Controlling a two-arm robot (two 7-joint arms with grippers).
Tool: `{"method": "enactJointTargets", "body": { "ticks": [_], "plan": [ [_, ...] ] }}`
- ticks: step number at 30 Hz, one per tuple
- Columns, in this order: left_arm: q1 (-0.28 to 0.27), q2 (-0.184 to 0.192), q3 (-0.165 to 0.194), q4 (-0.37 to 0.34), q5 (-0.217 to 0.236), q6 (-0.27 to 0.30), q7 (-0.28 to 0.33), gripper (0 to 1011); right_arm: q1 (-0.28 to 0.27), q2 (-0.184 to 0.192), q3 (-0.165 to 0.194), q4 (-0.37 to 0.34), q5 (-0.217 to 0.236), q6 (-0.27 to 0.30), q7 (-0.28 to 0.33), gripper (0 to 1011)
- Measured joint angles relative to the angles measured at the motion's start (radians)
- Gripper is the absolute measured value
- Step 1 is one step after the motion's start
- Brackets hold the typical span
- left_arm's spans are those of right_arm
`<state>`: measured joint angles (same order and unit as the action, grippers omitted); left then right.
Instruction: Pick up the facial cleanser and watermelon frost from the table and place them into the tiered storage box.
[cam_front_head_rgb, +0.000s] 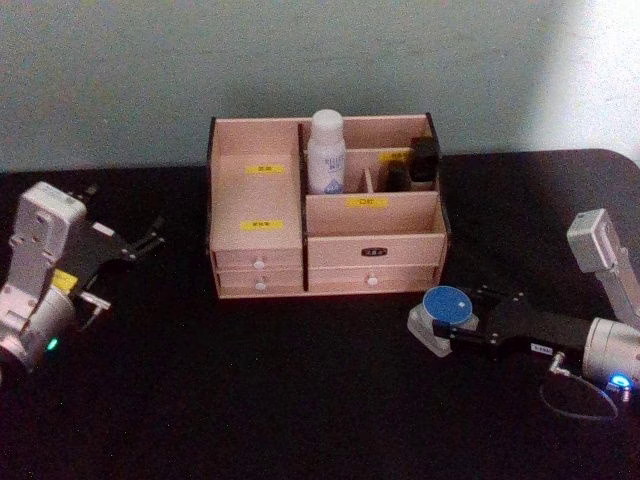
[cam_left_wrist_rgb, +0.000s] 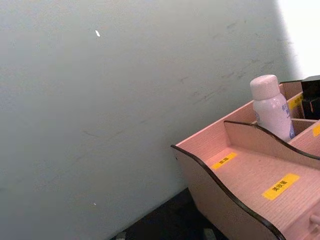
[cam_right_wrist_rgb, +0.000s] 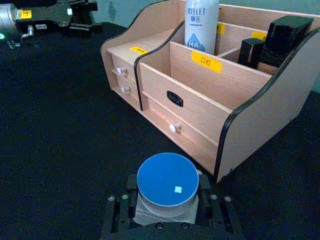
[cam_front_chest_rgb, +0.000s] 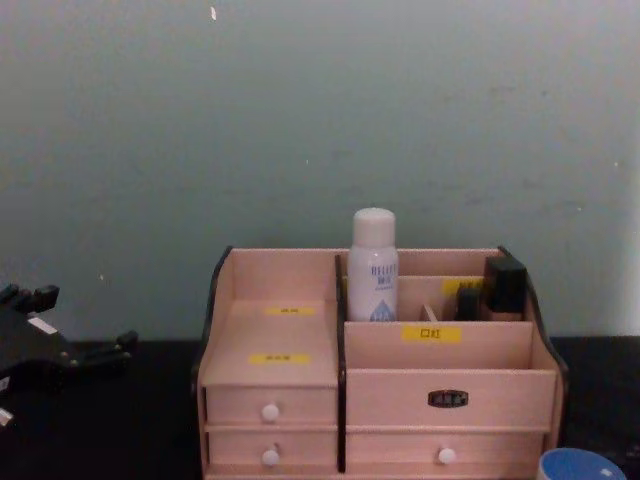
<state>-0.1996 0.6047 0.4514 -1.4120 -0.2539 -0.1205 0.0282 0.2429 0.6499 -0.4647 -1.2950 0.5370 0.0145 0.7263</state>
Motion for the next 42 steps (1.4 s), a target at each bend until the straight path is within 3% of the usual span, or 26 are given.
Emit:
{"method": "enactJointTargets", "body": {
  "ticks": [29,42],
  "plan": [
    [0.0,0.0,0.0,0.0,0.0,0.0,0.0,1001,0.0,0.0,0.0,0.0,0.0,0.0,0.0,719],
    [0.0,0.0,0.0,0.0,0.0,0.0,0.0,1001,-0.006,-0.001,-0.001,-0.01,-0.005,-0.038,0.013,719]
  ]
}}
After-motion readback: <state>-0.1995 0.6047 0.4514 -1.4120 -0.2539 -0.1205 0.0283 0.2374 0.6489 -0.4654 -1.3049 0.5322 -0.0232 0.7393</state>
